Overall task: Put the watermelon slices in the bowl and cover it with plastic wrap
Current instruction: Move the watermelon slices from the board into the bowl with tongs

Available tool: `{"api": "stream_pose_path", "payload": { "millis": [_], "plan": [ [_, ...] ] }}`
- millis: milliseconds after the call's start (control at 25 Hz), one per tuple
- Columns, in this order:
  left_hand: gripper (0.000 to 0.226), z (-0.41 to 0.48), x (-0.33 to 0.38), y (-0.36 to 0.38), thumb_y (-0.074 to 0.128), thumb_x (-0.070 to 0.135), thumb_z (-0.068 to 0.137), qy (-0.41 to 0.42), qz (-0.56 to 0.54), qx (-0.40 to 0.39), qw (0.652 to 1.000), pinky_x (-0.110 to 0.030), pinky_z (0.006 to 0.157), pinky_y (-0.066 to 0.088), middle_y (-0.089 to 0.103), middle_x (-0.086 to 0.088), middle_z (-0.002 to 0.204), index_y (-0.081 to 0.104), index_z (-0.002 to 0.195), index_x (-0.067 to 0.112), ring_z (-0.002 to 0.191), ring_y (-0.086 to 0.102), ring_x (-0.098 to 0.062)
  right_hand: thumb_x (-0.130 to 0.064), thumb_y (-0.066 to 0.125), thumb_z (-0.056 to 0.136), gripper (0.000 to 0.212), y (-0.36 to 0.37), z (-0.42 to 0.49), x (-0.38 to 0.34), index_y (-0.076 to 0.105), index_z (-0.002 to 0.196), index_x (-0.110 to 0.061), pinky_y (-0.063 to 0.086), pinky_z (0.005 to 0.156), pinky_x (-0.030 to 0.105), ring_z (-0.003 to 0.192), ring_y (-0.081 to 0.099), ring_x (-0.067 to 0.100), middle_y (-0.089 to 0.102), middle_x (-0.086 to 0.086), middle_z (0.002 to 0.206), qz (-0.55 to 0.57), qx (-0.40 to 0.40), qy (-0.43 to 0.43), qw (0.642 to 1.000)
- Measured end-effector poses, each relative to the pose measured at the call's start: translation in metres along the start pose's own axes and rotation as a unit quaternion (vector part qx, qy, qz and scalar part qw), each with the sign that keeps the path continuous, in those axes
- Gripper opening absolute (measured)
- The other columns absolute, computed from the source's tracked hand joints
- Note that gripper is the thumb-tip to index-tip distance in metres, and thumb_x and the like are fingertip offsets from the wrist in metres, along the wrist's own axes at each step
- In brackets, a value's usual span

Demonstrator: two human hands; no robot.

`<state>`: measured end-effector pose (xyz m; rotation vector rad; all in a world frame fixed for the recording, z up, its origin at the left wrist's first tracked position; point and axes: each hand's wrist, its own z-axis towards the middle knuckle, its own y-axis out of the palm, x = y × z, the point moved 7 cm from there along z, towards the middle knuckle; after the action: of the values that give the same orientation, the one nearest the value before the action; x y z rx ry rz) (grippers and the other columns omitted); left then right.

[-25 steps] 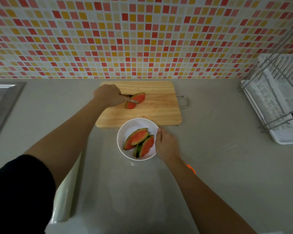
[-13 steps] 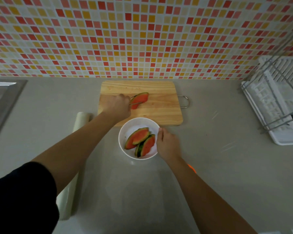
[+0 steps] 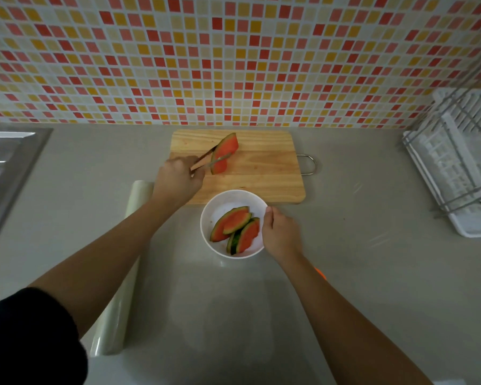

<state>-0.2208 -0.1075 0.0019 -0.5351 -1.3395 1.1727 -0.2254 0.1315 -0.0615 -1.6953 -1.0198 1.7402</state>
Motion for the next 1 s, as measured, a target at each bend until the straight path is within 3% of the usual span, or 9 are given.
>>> {"api": "stream_pose_path", "payload": {
  "millis": [120,200,320,480,600,680,800,880,1000],
  "plan": [
    [0.019,-0.037,-0.012,-0.012,0.062,0.031,0.088,-0.058,-0.118,-0.041,0.99,-0.029,0.06,0.043,0.067,-0.007,0.068,0.074,0.093,0.018,0.064,0.06,-0.023,-0.026,0.029,0.098,0.038,-0.001,0.0,-0.001,0.056,0.086,-0.003,0.031,0.061,0.032,0.08,0.058,0.038,0.066,0.021,0.083,-0.001,-0.001,-0.001,1.0],
    [0.017,-0.071,-0.014,-0.012,0.063,0.032,0.088,-0.066,-0.141,-0.082,0.984,-0.026,0.058,0.044,0.069,-0.002,0.071,0.074,0.096,0.022,0.066,0.063,-0.016,-0.026,0.029,0.098,0.038,-0.001,-0.001,-0.001,0.056,0.085,-0.003,0.032,0.062,0.033,0.08,0.058,0.038,0.065,0.022,0.083,0.001,-0.005,-0.001,1.0],
    [0.025,-0.104,-0.011,-0.011,0.064,0.037,0.086,-0.033,-0.095,-0.106,0.989,-0.032,0.067,0.051,0.075,-0.007,0.084,0.074,0.102,0.02,0.077,0.068,-0.024,-0.028,0.027,0.098,0.039,0.0,-0.001,-0.002,0.056,0.086,-0.004,0.038,0.065,0.036,0.082,0.059,0.039,0.066,0.022,0.084,0.004,-0.018,0.002,1.0],
    [0.02,-0.104,0.004,-0.009,0.065,0.03,0.084,0.031,-0.024,-0.1,0.994,-0.023,0.054,0.041,0.072,-0.009,0.073,0.074,0.093,0.014,0.069,0.066,-0.029,-0.027,0.027,0.098,0.04,0.0,-0.001,-0.004,0.058,0.093,-0.003,0.039,0.068,0.036,0.086,0.059,0.04,0.067,0.023,0.09,-0.017,-0.017,-0.002,1.0],
    [0.025,-0.101,0.013,-0.018,0.066,0.03,0.083,0.058,0.048,-0.096,0.993,-0.027,0.058,0.042,0.069,-0.014,0.075,0.071,0.094,0.009,0.07,0.065,-0.033,-0.028,0.027,0.098,0.04,-0.002,-0.001,-0.004,0.058,0.093,-0.003,0.038,0.067,0.035,0.086,0.059,0.04,0.066,0.023,0.09,-0.011,-0.012,-0.001,1.0],
    [0.028,-0.098,0.013,-0.035,0.064,0.034,0.08,0.069,0.03,-0.074,0.994,-0.025,0.058,0.042,0.07,-0.012,0.072,0.072,0.092,0.009,0.068,0.065,-0.032,-0.028,0.027,0.098,0.04,-0.002,-0.001,-0.004,0.058,0.091,-0.003,0.041,0.068,0.037,0.085,0.059,0.04,0.066,0.023,0.088,-0.006,-0.014,-0.002,1.0],
    [0.038,-0.075,-0.002,-0.05,0.053,0.043,0.077,-0.02,-0.064,-0.055,0.996,-0.011,0.056,0.037,0.07,-0.011,0.07,0.073,0.086,0.011,0.068,0.064,-0.026,-0.029,0.027,0.098,0.041,-0.002,-0.001,-0.002,0.057,0.088,-0.004,0.044,0.069,0.039,0.082,0.059,0.039,0.066,0.022,0.085,0.002,-0.019,0.004,1.0],
    [0.041,-0.05,-0.021,-0.037,0.05,0.041,0.078,-0.113,-0.089,-0.053,0.988,-0.022,0.06,0.036,0.066,-0.014,0.072,0.071,0.087,0.007,0.075,0.063,-0.03,-0.029,0.027,0.098,0.041,-0.001,0.0,-0.001,0.057,0.089,-0.004,0.044,0.068,0.038,0.081,0.059,0.038,0.065,0.022,0.085,0.0,-0.02,0.007,1.0],
    [0.035,-0.02,-0.034,0.002,0.05,0.03,0.09,-0.184,-0.054,-0.056,0.98,-0.035,0.065,0.044,0.065,-0.021,0.085,0.062,0.094,-0.003,0.084,0.062,-0.039,-0.029,0.027,0.098,0.04,-0.001,-0.001,-0.001,0.057,0.09,-0.003,0.046,0.069,0.039,0.082,0.06,0.039,0.066,0.022,0.085,-0.001,-0.017,0.005,1.0]
  ]
}}
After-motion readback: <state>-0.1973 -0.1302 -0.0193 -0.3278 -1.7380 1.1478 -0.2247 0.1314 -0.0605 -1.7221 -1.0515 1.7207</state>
